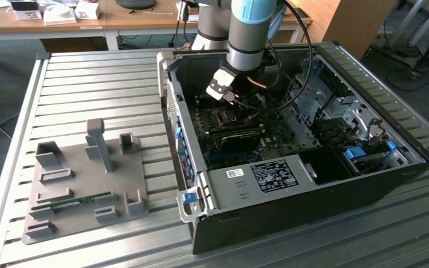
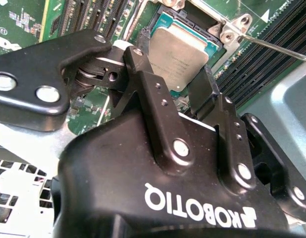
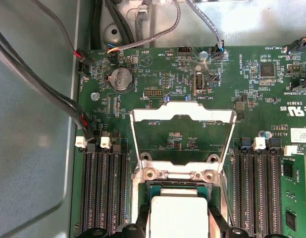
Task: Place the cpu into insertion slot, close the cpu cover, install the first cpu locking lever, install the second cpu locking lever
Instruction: 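Place the cpu into insertion slot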
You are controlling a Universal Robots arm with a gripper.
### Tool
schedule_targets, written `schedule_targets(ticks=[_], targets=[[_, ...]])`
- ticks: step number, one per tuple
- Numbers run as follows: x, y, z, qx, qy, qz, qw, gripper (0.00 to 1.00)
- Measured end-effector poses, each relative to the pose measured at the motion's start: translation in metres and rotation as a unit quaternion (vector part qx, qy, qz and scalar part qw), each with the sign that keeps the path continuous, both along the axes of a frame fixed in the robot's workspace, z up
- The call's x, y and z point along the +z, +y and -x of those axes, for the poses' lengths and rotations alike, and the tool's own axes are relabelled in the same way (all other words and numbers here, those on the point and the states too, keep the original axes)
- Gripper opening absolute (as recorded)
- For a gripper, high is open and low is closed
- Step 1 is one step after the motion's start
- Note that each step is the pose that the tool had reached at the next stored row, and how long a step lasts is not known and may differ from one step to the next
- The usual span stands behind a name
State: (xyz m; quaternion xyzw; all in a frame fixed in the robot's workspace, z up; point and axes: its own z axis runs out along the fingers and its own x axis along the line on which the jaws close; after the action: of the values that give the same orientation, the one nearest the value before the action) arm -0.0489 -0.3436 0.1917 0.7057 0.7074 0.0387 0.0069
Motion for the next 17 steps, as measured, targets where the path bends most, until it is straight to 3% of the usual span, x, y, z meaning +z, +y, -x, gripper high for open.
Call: schedule_targets(ticks=[17], targets=[[-0.0005,0.0,0.0,-0.007,0.0,0.0,1.0,0.54]])
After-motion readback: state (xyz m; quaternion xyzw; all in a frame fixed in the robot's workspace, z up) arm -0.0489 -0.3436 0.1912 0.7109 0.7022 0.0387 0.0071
